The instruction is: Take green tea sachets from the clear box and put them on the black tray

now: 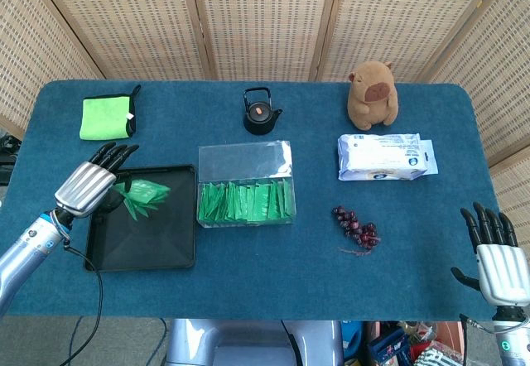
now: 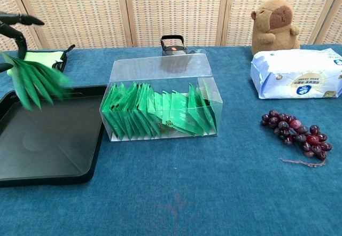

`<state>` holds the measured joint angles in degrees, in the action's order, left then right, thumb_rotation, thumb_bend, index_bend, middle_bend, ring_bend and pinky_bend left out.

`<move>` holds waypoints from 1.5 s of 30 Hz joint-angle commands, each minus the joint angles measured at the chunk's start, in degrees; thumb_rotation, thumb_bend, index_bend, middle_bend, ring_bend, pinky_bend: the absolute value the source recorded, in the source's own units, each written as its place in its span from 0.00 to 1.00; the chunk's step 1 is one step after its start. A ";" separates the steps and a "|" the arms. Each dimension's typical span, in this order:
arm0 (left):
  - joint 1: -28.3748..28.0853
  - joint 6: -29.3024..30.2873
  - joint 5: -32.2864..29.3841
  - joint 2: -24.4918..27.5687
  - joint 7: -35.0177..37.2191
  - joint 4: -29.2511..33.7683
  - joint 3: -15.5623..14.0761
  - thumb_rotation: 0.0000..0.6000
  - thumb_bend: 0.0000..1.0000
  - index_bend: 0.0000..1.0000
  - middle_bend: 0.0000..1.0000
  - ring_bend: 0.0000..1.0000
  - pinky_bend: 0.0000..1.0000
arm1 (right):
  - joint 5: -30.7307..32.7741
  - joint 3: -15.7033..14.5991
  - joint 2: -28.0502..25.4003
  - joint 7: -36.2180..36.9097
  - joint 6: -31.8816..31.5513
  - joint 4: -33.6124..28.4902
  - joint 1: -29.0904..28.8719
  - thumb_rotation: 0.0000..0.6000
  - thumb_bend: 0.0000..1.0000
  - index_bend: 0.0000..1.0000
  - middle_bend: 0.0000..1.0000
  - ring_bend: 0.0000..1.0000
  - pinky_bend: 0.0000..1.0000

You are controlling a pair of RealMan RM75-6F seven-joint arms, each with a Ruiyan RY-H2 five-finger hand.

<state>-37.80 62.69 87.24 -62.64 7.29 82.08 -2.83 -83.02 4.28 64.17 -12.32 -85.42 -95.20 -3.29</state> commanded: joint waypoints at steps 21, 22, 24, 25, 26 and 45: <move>23.49 25.42 -11.02 -1.71 -8.76 9.16 1.70 1.00 0.16 0.00 0.00 0.00 0.00 | -1.00 -0.10 -0.38 0.49 -1.20 -0.19 0.50 1.00 0.00 0.00 0.00 0.00 0.00; 24.24 26.21 -10.70 -2.43 -8.70 8.56 1.61 1.00 0.16 0.00 0.00 0.00 0.00 | -1.05 -0.11 -0.40 0.55 -1.23 -0.17 0.51 1.00 0.00 0.00 0.00 0.00 0.00; 25.28 27.02 -9.87 -3.20 -8.95 7.57 1.45 1.00 0.17 0.00 0.00 0.00 0.00 | -1.10 -0.07 -0.44 0.71 -1.23 -0.13 0.49 1.00 0.00 0.00 0.00 0.00 0.00; 25.45 27.11 -9.43 -3.11 -9.28 7.48 1.44 1.00 0.17 0.00 0.00 0.00 0.00 | -1.10 -0.04 -0.47 0.78 -1.23 -0.15 0.47 1.00 0.00 0.00 0.00 0.00 0.00; 25.58 27.27 -9.24 -3.08 -9.45 7.46 1.56 1.00 0.16 0.00 0.00 0.00 0.00 | -1.12 -0.02 -0.50 0.84 -1.25 -0.15 0.47 1.00 0.00 0.00 0.00 0.00 0.00; 27.45 26.27 -6.65 -2.86 -9.68 7.97 3.61 1.00 0.16 0.00 0.00 0.00 0.00 | -0.95 0.15 -0.69 1.08 -1.37 -0.07 0.58 1.00 0.00 0.00 0.00 0.00 0.00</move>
<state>-10.36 88.97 80.58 -65.51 -2.39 90.03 0.77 -83.97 4.43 63.48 -11.25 -86.79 -95.27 -2.72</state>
